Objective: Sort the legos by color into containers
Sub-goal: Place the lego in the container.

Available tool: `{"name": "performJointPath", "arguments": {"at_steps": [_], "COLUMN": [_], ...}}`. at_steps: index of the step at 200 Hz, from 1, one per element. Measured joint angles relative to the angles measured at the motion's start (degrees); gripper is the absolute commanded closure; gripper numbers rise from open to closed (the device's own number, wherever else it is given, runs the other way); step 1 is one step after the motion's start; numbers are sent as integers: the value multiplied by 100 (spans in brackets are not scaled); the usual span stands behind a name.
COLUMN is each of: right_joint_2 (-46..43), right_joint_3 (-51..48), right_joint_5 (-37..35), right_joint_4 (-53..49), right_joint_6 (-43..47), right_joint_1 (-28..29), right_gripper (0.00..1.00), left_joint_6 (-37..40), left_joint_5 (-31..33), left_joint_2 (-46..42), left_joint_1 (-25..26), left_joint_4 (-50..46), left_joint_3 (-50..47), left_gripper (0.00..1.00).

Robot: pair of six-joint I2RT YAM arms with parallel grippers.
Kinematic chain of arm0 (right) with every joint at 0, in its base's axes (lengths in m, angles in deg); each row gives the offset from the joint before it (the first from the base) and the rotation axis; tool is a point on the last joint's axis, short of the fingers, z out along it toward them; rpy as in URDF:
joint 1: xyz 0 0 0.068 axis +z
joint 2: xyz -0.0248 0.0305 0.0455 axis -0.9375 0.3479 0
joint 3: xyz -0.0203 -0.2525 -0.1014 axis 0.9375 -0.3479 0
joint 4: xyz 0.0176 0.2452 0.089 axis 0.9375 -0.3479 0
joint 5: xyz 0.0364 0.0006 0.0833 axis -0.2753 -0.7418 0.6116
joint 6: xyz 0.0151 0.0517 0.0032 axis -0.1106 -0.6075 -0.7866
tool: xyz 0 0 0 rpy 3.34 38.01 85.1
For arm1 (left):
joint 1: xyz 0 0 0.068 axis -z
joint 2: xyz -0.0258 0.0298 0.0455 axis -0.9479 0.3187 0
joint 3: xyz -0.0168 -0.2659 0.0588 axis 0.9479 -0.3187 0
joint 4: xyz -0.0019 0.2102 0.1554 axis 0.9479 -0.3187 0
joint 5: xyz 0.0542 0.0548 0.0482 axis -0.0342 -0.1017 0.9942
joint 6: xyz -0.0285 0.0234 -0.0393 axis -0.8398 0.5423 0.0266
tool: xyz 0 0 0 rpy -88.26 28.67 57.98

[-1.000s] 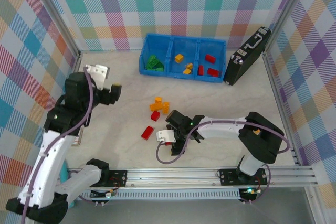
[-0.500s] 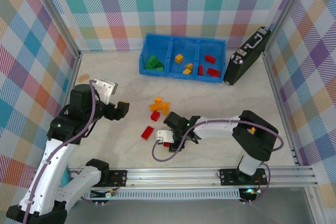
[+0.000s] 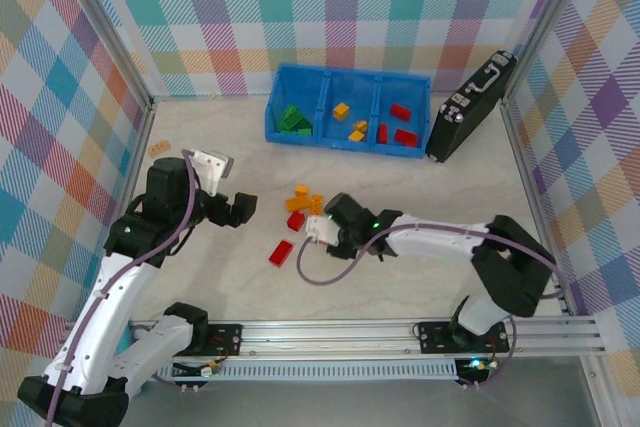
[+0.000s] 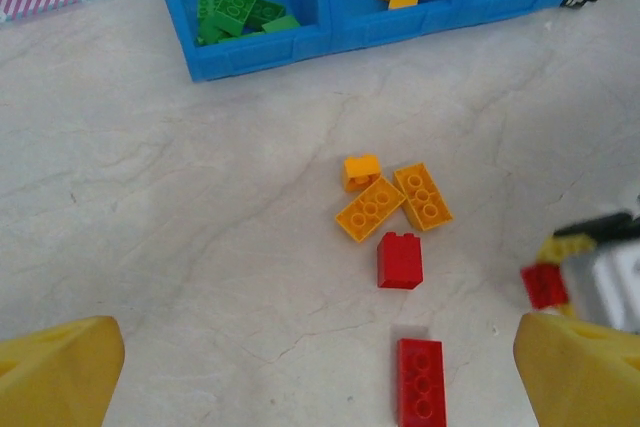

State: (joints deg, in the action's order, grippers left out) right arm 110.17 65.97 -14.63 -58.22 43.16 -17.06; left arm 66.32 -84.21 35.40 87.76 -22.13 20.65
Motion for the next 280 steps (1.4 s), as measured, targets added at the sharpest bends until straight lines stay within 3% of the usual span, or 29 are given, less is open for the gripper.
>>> {"name": "performJointPath", "arguments": {"at_steps": [48,100,162,204,216,280], "right_joint_2": [-651,52,2026,3418,3652,4037], "right_joint_3": [710,2374,3816,5064,5274,5692], "right_joint_5": [-409,-560,-501,-439,-444,-505], "right_joint_4": [122,17,149,-46,-136,-511], "right_joint_6": [-691,-1519,-1486,-1552,-1572,-1703], "right_joint_1": [-1860,-3460,-3755,-4072,-4142,-4249], "right_gripper": [74,70,67,65,57,51], "left_joint_6": [-81,-109,-109,-103,-101,-83], "left_joint_5": [7,52,111,485,525,603], "left_joint_2": [33,162,162,195,192,411], "left_joint_1": [0,0,0,0,0,-48], "left_joint_4": [168,192,291,286,291,293], "left_joint_3": [-105,-105,-109,-109,-109,-109], "left_gripper": [0,0,0,0,0,0]}}
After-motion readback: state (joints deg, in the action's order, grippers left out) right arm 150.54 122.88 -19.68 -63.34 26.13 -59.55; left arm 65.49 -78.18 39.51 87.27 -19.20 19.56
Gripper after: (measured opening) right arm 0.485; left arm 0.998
